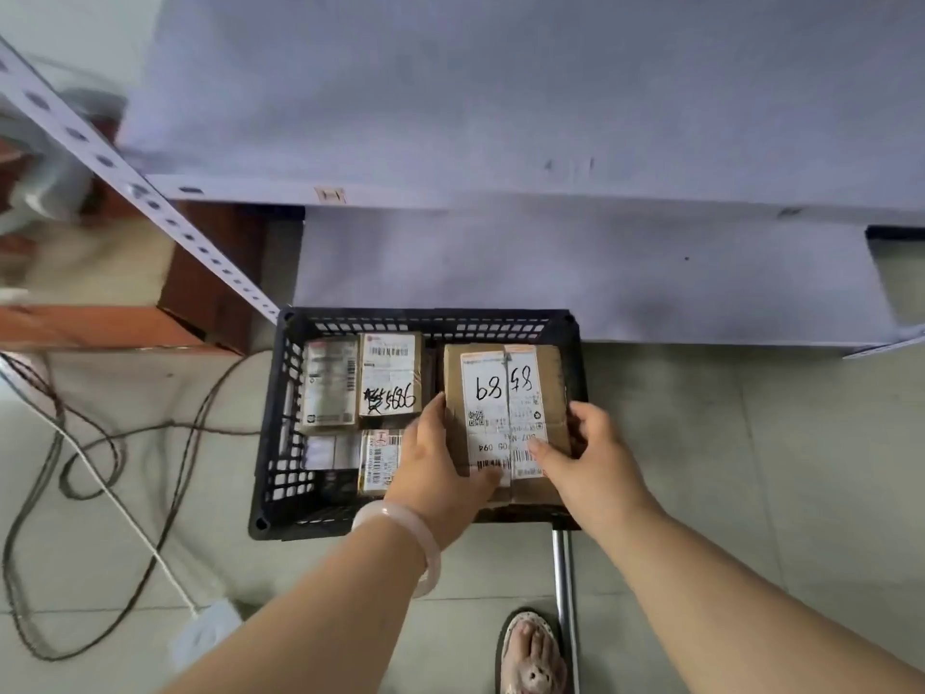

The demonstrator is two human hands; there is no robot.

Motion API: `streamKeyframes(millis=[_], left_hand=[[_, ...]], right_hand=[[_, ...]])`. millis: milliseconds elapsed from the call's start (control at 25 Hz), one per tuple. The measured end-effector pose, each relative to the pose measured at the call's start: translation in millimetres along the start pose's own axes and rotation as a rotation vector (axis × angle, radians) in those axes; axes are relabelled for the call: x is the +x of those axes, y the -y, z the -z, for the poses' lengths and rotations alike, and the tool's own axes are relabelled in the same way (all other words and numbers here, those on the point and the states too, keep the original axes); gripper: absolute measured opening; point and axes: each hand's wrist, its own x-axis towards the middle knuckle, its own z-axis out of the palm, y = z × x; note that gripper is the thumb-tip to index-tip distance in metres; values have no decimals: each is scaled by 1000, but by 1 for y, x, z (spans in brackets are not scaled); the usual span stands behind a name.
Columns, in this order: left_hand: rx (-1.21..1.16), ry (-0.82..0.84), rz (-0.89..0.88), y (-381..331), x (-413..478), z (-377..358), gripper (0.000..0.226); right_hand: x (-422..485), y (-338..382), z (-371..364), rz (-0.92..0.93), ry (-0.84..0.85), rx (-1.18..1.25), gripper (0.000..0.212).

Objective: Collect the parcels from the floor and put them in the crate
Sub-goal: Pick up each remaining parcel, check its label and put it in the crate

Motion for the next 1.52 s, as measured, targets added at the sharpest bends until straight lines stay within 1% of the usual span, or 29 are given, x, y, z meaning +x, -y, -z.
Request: streamKeyframes(millis=[160,240,360,480,600,680,800,960,1240,1400,1520], left_hand=[[36,-62,27,30,82,-23,91],[1,-88,-14,34,112,-31,87],[-8,-161,-85,33,139,-40,80],[38,-162,-87,42,148,-47,81],[85,-126,-22,52,152,-48,82],[126,-140,-7,58,153,-41,82],[169,-151,-6,67,151,-33,82],[217,-121,30,69,149,-35,83],[223,-102,112,64,152,-41,84],[190,-127,101,60,149,-36,87],[129,-166,85,48,138,-27,84]], right_hand=[[78,-29,-41,21,36,-51,60],[112,-36,-52,21,11,-48,58],[144,-44,-55,70,-46,7,54],[146,-51,-55,98,-85,56,55],[139,-49,-62,66,-21,2,59],[139,-46,-68,50,10,-21,61],[138,-49,-79,81,31,-58,68],[140,-55,-86,48,50,-82,73],[142,-58,-85,55,69,-94,73],[136,-48,-75,85,113,-114,78],[127,-38,-59,119,93,-98,77]])
